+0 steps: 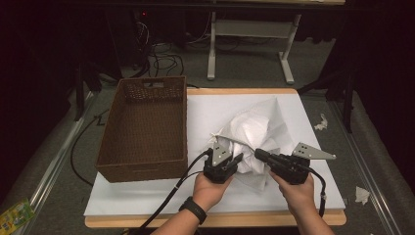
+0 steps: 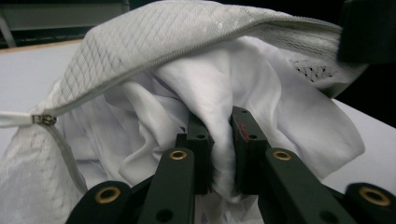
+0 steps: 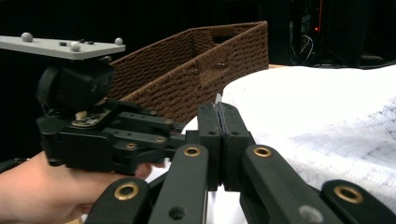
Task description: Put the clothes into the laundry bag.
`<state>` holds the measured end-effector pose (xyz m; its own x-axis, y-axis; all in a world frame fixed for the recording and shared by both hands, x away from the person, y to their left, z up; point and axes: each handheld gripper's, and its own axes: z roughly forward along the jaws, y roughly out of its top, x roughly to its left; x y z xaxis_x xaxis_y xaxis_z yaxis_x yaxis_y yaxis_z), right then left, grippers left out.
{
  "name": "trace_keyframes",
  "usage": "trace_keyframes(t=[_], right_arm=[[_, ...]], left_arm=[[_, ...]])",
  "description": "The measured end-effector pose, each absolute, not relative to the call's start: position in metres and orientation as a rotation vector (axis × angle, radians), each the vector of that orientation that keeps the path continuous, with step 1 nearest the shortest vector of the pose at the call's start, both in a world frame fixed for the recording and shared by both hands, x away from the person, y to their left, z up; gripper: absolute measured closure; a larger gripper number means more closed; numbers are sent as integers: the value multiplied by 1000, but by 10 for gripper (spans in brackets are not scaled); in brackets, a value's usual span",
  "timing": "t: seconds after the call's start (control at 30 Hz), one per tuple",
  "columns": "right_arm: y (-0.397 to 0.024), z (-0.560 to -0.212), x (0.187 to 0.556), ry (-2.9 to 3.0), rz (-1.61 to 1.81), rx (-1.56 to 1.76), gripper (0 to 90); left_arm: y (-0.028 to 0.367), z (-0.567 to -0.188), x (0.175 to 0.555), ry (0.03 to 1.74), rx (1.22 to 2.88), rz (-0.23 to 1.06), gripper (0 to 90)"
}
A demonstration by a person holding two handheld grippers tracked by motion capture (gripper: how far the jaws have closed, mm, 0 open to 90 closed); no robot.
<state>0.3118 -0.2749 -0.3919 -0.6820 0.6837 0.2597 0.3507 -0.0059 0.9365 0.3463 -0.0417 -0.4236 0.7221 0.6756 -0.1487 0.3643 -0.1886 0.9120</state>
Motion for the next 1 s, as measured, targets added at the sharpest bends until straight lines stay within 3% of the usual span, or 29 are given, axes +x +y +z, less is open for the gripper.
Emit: trace_keyframes(t=[0.43, 1.0], right_arm=[[-285, -387, 310, 1959, 1789, 1095, 900], [-303, -368, 316, 1840, 1829, 1109, 900]], left_arm=[[-63, -449, 380, 949, 1792, 321, 793], [-88, -427, 371, 882, 1758, 356, 796]])
